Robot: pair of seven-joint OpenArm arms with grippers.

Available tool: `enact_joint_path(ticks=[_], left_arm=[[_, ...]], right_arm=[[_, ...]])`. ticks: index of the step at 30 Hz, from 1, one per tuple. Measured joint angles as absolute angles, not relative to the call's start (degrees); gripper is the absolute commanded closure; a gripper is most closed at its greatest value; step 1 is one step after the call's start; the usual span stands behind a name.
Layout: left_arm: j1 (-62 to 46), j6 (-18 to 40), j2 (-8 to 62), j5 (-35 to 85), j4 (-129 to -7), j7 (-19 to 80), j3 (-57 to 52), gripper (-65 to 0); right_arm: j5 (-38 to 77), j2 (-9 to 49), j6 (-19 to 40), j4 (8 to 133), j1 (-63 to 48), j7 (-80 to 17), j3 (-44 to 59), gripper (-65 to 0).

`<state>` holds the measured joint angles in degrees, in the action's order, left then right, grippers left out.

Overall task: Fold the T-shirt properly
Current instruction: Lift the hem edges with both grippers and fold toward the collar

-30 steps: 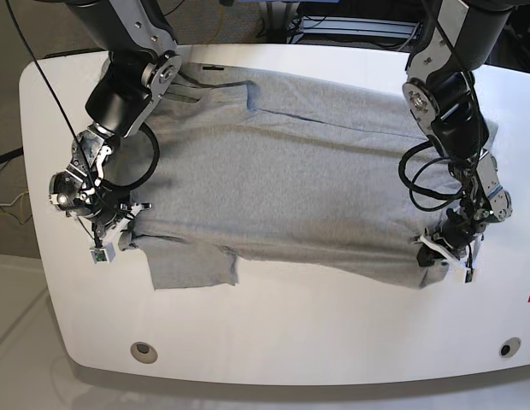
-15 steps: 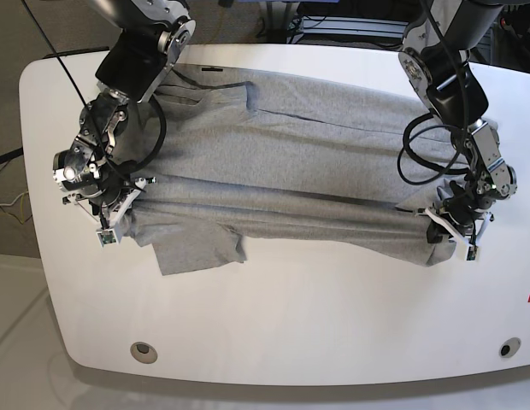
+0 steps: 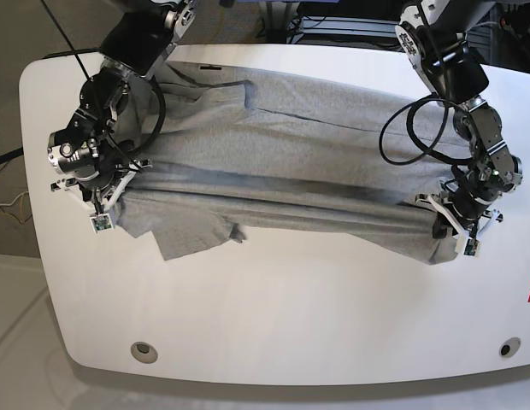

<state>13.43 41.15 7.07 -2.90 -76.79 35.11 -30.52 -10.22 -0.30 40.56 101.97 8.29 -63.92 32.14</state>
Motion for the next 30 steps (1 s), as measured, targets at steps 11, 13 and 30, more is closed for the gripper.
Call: enact_joint_path(ticks=[11, 13, 30], left_arm=[[11.03, 41.47, 7.18, -2.61, -87.68, 41.47, -30.46, -2.9], [10.48, 41.43, 7.27, -2.57, -89.47, 42.5, -30.48, -2.9], [3.38, 40.82, 11.7, -3.49, -94.89, 43.27, -30.59, -2.9]], right_arm=[[-8.99, -0.14, 40.56, 109.91, 3.44, -67.31, 31.86, -1.3], [-9.04, -0.14, 40.53, 110.3, 2.15, -67.37, 31.86, -1.3], [-10.7, 1.02, 40.47, 113.32, -7.62, -68.12, 32.14, -1.3]])
